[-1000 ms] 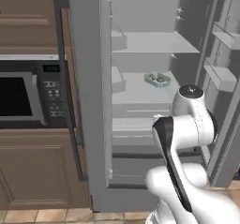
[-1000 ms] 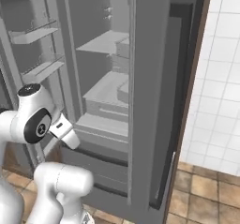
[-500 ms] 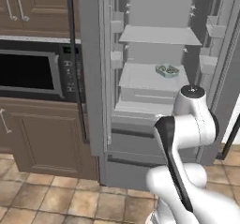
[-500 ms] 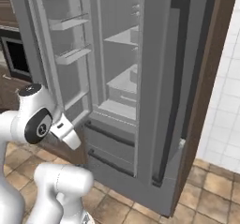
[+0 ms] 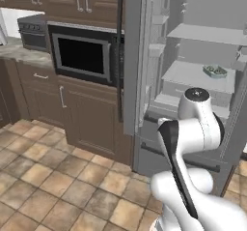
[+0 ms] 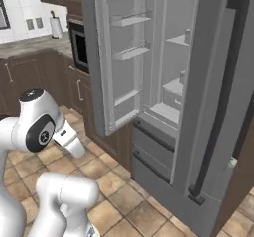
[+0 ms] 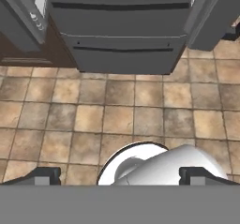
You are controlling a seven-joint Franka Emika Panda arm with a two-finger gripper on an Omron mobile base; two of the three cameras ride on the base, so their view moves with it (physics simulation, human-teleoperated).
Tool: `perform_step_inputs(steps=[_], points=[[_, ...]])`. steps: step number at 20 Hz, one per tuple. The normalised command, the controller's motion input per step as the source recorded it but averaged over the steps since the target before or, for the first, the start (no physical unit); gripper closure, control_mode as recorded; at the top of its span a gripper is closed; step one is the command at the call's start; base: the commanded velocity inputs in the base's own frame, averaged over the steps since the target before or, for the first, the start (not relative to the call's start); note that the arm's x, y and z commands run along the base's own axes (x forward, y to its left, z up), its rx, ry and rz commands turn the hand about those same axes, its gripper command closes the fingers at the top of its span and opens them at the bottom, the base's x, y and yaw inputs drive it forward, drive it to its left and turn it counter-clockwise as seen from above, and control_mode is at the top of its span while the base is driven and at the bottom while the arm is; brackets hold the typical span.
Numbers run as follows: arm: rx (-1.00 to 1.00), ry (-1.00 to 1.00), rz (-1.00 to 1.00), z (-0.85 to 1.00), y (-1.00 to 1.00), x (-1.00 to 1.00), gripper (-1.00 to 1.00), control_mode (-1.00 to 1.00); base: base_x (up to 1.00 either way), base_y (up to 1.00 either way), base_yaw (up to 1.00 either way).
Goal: Place two dumplings into each of the tupperware containers and then place the containers in the fridge.
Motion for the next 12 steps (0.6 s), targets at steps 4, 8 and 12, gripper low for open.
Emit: perform_step_inputs(steps=[4,8,12], points=[[0.00,0.00,0.00,0.00,0.00,0.00,-1.00,1.00,-0.91,-0.46,0.36],[0.00,0.00,0.00,0.00,0.00,0.00,-1.00,1.00,-0.86,-0.44,0.30],[0.00,0.00,0.00,0.00,0.00,0.00,-1.00,1.00,-0.91,-0.49,0.31]])
